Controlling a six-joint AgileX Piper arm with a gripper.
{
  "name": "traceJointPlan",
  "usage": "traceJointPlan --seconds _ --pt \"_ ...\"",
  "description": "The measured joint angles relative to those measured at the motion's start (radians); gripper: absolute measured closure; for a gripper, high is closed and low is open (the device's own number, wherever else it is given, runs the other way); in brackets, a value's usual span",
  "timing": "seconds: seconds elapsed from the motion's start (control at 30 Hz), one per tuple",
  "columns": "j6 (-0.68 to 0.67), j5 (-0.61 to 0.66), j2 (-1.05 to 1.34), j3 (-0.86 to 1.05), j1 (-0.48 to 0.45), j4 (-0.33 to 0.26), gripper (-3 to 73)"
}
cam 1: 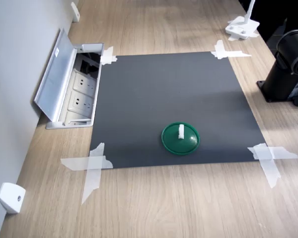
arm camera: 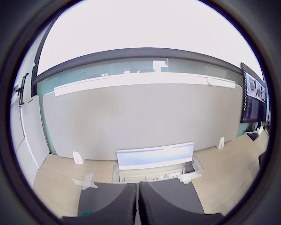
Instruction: Grasp a white terminal and put it on the green lid.
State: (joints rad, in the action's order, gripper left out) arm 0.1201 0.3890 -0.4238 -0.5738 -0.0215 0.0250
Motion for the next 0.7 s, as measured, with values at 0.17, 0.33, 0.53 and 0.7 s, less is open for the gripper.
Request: traceJointPlan --seconds 0.17,0.33,0.53,0.7 --pt "0.002 0.000 0.174 0.184 -0.025 -0.039 70.2" --pt "0.002 0.000 0.301 0.305 -0.025 -0.042 70.2" --pt "0.002 -0.001 0.411 0.395 -0.025 -0.042 70.2" --pt "0.003 0.000 0.434 0.456 -0.025 -0.042 70.2"
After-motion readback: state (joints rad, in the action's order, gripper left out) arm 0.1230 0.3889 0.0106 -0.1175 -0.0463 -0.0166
